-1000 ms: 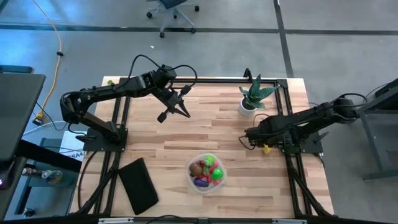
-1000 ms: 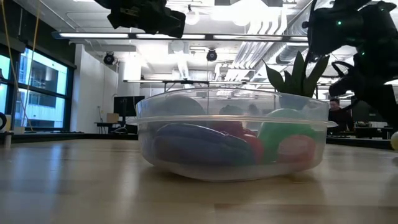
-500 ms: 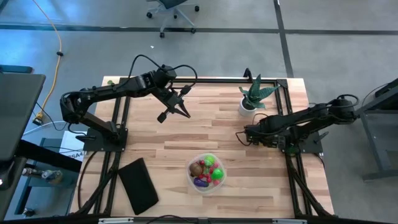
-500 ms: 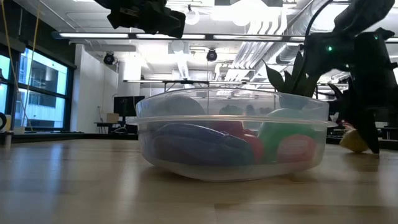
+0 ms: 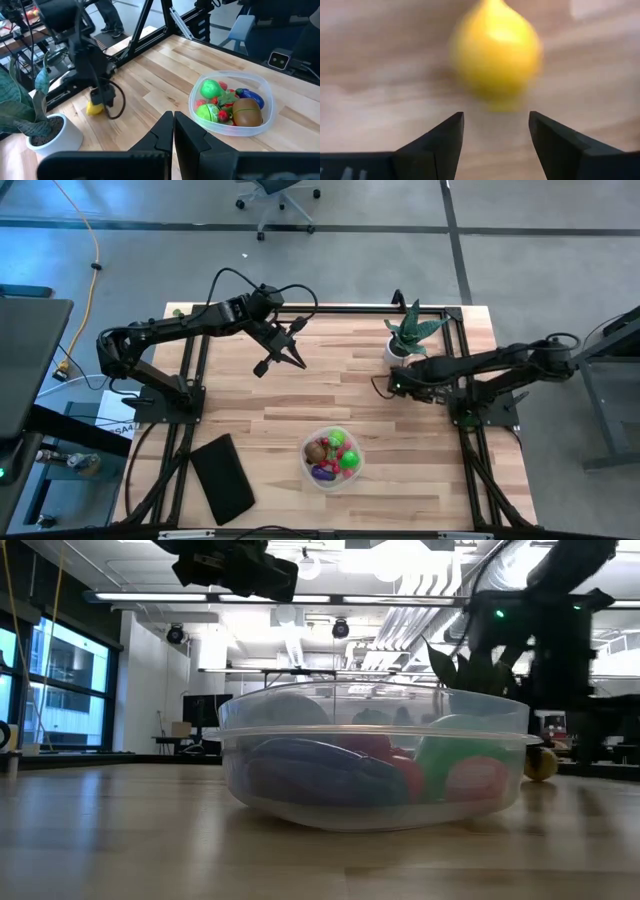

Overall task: Pick and placing Produce into tupperware
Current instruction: Put the yellow lemon into the transparent container

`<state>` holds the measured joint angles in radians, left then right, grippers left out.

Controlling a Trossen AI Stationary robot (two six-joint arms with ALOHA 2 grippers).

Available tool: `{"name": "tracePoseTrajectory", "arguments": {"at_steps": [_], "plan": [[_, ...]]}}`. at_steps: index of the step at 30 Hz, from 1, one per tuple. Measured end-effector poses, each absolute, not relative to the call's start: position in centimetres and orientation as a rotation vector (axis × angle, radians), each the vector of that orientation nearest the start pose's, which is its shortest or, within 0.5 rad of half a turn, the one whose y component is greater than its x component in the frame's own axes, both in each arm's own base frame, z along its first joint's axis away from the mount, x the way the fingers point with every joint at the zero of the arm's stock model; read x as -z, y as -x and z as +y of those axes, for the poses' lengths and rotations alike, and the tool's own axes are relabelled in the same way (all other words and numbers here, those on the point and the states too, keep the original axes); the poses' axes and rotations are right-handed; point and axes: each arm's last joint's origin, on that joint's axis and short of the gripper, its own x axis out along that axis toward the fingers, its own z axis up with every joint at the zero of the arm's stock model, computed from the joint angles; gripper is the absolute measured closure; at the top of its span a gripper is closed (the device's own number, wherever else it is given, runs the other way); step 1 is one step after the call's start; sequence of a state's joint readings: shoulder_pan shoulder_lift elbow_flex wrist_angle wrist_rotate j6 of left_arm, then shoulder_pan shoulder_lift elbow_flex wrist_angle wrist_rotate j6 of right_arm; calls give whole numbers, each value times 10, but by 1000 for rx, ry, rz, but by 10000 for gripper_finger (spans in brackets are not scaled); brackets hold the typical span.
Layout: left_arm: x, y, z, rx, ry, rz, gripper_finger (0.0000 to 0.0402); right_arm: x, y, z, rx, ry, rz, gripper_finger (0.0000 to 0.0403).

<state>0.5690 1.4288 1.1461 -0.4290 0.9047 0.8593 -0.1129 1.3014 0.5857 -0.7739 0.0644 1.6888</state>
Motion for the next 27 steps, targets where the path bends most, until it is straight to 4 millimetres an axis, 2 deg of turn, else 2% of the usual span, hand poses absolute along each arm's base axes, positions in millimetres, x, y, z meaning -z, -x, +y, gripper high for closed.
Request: {"name": "tracePoseTrajectory", "arguments": {"at_steps": [4,17,21,24,27], "plan": [[-298,-265,142,510,-351,346,396,-156,-186,-36,1322,-1326,947,185],[-297,-264,142,514,-337,358,396,-161,-171,-77,1430,-1276,949,185],[-297,-264,142,514,-337,358,396,-173,-173,-85,1461,-1177,932,185],[-297,-264,142,514,-337,358,396,-185,-172,-92,1562,-1061,874,185],[-297,-264,142,514,-339,358,396,-188,-167,-102,1633,-1029,830,185]]}}
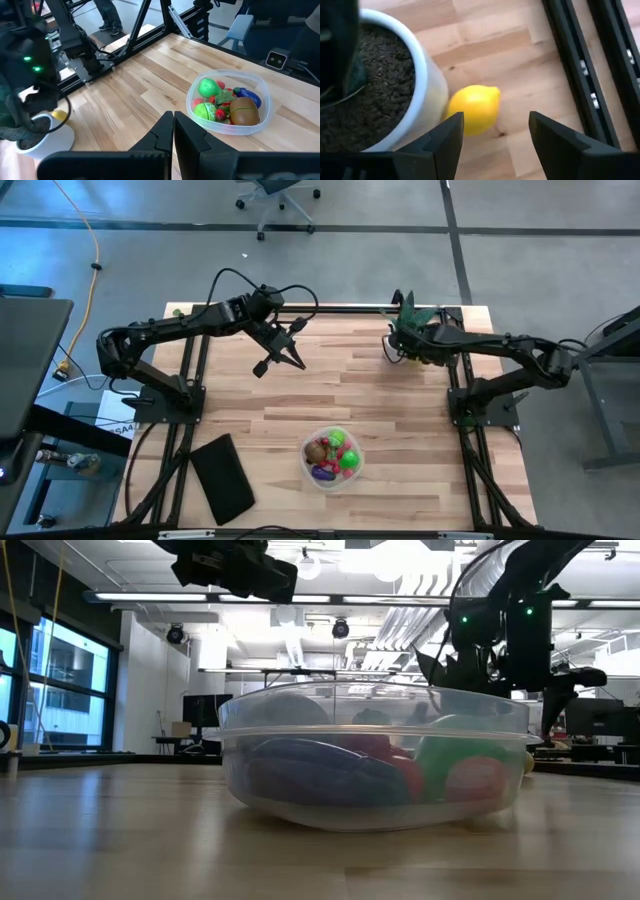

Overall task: Pick and placing Produce into tupperware
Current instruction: Put the yellow lemon into the transparent container

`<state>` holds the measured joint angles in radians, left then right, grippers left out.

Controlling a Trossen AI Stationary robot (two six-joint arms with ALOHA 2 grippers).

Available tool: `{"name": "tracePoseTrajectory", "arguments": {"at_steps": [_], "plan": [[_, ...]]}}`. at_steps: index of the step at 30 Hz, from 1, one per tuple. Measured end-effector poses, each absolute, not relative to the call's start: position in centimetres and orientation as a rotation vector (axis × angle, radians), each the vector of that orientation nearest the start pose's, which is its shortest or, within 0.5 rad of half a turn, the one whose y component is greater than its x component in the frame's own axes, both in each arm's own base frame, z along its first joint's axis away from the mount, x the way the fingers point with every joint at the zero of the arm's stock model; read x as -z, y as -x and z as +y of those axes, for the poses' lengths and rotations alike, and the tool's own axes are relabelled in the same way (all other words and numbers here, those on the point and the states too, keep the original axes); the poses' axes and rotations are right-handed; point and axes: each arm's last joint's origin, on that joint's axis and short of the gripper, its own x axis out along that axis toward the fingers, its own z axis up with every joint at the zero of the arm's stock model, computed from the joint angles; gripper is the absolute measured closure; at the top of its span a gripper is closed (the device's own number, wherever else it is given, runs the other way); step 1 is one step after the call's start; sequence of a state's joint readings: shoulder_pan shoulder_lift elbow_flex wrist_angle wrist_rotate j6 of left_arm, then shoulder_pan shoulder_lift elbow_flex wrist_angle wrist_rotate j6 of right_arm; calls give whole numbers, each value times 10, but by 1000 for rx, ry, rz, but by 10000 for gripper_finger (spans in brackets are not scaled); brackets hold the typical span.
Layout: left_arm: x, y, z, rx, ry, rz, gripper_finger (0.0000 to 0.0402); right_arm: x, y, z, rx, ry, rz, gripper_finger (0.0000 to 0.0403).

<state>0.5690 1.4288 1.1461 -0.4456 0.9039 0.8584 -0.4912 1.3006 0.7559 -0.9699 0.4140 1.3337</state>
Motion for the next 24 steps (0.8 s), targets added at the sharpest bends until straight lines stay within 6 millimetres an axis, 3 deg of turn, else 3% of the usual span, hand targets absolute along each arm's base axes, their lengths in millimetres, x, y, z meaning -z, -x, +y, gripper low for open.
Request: {"name": "tracePoseTrajectory", "arguments": {"at_steps": [8,24], "plan": [[-297,-264,142,513,-339,358,396,-187,-164,-117,1584,-1037,838,185],[-297,-264,142,513,-340,358,396,-180,-168,-117,1505,-1092,928,185]]}}
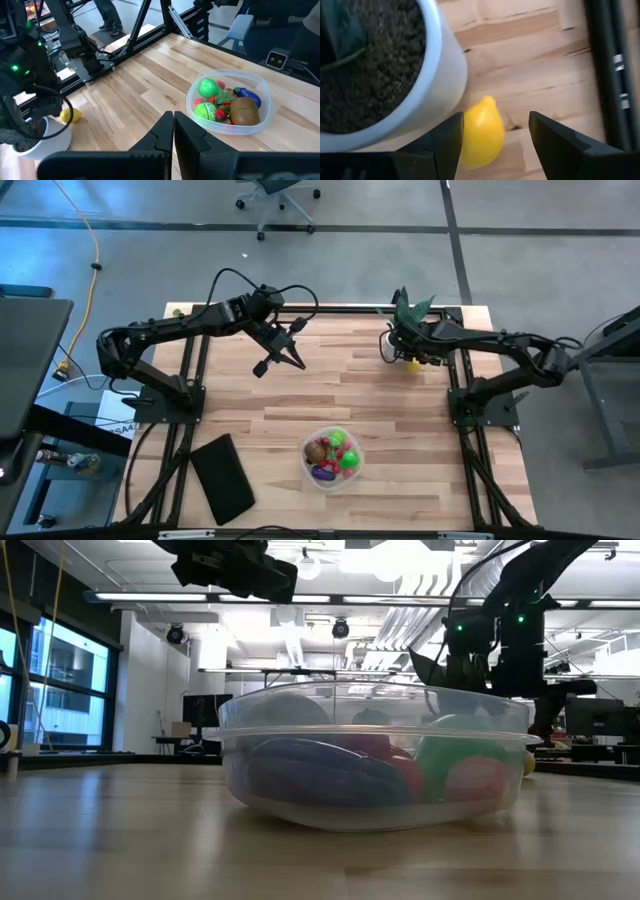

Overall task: Pick and placing Produce into tupperware
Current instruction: Put the yellow lemon into the transparent container

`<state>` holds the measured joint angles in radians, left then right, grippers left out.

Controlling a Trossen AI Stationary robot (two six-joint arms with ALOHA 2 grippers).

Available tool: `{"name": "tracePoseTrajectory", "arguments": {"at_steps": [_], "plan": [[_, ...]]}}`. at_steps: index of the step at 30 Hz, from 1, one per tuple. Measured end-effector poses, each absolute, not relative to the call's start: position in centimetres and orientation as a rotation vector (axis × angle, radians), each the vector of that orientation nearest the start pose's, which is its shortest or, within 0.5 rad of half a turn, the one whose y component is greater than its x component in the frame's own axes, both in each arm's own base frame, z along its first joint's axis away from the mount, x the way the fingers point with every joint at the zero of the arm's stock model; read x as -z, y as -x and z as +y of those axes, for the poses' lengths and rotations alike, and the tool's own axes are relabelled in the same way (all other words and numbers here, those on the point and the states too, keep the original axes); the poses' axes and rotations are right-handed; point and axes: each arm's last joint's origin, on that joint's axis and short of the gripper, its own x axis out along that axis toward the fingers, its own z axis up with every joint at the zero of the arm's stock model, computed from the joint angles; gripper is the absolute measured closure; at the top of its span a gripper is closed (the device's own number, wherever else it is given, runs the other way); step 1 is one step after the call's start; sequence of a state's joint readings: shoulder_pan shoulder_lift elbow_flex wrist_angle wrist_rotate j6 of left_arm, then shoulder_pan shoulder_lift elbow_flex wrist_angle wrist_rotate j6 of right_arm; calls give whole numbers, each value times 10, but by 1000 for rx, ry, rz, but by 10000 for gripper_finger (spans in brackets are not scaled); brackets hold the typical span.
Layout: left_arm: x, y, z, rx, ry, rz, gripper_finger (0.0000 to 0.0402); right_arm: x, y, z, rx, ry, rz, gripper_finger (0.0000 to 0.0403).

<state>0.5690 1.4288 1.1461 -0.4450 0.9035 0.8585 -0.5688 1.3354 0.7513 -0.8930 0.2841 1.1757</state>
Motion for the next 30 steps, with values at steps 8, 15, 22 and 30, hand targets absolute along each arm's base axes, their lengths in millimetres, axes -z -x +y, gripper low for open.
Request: {"name": "tracePoseTrajectory", "arguments": {"at_steps": [8,15,22,30], "plan": [[-297,-264,142,513,-337,358,396,-162,-179,-121,1509,-1112,975,185],[-297,-264,142,511,-326,361,396,-156,-181,-124,1522,-1079,1004,185],[-297,-264,142,510,-323,361,396,-156,-181,-124,1493,-1062,1032,185],[-297,-264,142,510,-323,361,396,-155,-181,-123,1453,-1052,1066,185]]}}
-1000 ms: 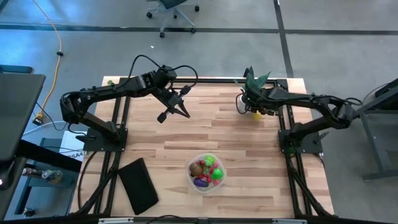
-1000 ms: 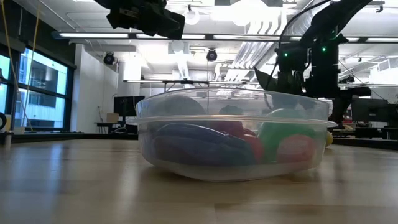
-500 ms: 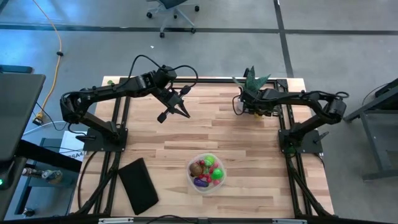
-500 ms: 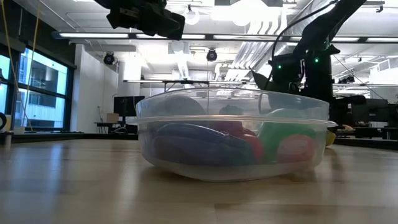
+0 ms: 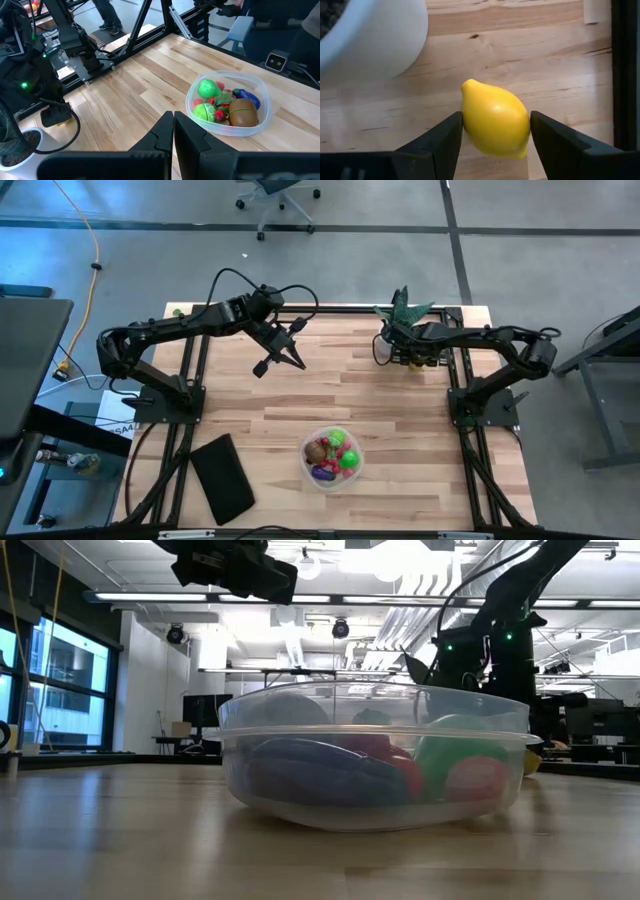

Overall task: Pick and placing Produce into tupperware
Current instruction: Put the yellow lemon into the transparent container

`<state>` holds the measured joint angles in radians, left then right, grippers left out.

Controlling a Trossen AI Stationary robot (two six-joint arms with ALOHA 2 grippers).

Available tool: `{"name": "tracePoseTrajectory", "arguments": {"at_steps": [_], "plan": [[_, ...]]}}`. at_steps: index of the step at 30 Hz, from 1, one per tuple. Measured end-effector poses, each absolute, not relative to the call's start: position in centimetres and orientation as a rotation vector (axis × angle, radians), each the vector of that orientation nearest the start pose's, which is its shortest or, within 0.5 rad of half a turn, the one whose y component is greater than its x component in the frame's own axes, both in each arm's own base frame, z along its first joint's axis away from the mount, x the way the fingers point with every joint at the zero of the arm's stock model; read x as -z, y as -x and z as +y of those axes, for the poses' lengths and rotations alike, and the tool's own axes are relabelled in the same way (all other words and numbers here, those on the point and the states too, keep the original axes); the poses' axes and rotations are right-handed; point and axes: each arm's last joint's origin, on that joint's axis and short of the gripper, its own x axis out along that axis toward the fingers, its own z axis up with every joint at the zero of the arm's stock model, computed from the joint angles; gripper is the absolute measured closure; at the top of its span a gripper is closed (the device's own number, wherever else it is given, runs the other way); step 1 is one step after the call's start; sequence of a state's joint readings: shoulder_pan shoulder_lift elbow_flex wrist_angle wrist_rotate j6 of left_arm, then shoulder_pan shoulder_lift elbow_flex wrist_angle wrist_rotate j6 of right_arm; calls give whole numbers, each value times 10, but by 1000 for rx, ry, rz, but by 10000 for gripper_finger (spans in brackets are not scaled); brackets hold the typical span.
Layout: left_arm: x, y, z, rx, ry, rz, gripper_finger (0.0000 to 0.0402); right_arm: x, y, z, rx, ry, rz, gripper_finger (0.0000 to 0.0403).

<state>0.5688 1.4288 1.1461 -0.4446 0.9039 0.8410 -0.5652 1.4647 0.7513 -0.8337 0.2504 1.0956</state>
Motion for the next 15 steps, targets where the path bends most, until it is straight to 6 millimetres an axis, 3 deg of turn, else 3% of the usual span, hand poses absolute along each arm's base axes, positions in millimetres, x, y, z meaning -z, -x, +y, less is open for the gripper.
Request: {"name": "tracePoseTrajectory", "arguments": {"at_steps": [15], "plan": [[-297,-264,142,511,-322,361,396,-154,-181,-121,1404,-1085,1112,180]]}}
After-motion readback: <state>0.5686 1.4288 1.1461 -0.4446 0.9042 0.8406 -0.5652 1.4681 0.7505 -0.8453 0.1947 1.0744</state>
